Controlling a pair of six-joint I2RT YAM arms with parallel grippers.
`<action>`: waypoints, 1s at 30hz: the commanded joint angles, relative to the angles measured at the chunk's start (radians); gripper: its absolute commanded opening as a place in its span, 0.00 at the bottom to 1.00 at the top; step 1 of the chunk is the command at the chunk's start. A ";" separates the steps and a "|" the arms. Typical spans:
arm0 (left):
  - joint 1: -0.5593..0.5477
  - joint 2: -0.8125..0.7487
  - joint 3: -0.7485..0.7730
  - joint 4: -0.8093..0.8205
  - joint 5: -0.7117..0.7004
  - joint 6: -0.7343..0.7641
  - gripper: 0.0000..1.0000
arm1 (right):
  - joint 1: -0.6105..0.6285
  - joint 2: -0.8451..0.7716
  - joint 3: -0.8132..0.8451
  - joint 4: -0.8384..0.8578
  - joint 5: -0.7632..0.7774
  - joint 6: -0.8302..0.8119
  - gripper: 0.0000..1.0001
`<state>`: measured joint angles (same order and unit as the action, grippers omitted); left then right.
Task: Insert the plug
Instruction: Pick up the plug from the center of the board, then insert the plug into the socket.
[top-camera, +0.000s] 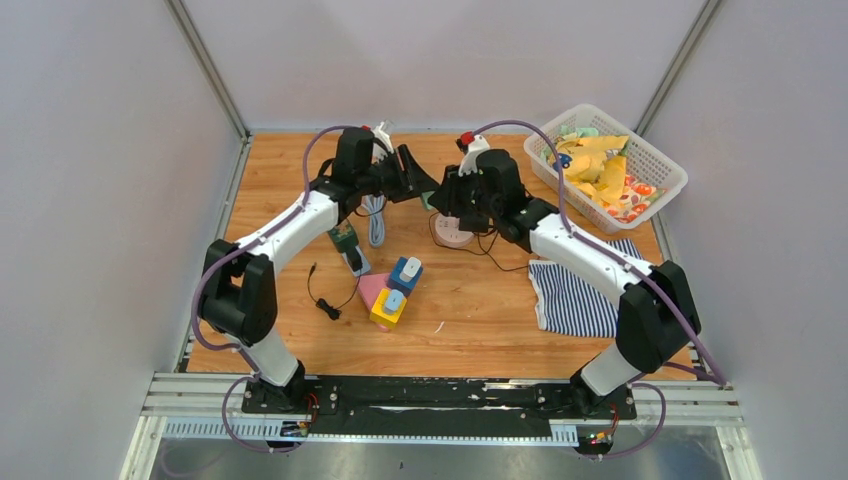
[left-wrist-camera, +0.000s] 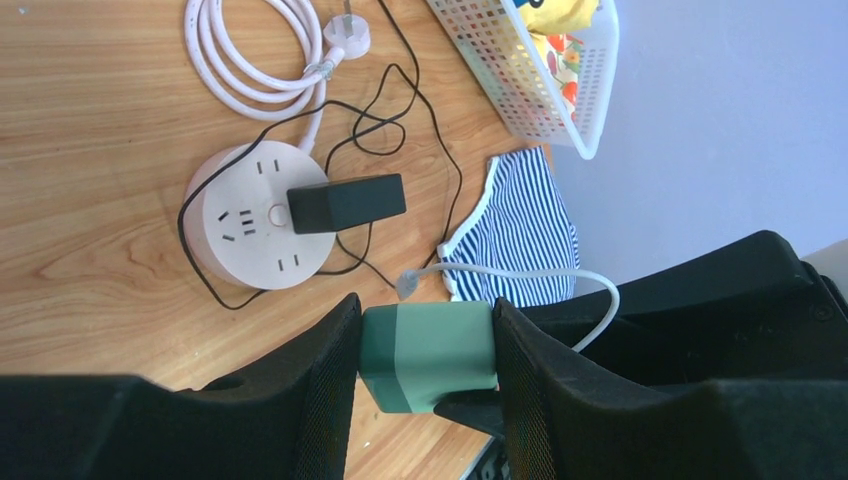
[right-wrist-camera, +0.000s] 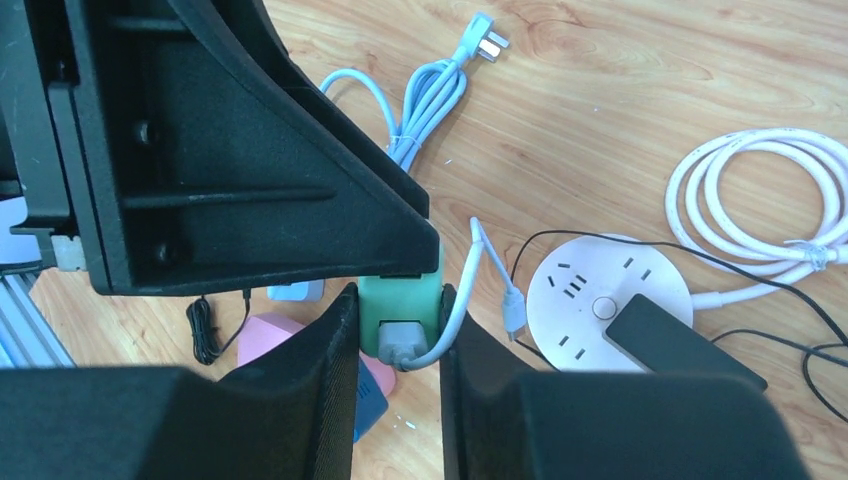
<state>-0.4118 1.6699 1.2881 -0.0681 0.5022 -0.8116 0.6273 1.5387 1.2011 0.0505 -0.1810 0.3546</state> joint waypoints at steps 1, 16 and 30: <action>-0.009 -0.043 -0.024 -0.044 0.027 0.052 0.35 | 0.012 0.011 -0.012 0.074 -0.060 -0.014 0.00; 0.052 -0.102 0.084 -0.285 -0.229 0.323 1.00 | 0.040 0.001 -0.068 0.027 0.112 -0.039 0.00; 0.092 -0.300 -0.108 -0.379 -0.497 0.526 1.00 | 0.091 0.169 0.125 -0.180 0.521 -0.004 0.00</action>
<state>-0.3294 1.4185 1.2701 -0.4244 0.0177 -0.3614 0.7013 1.6535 1.2377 -0.0360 0.1902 0.3267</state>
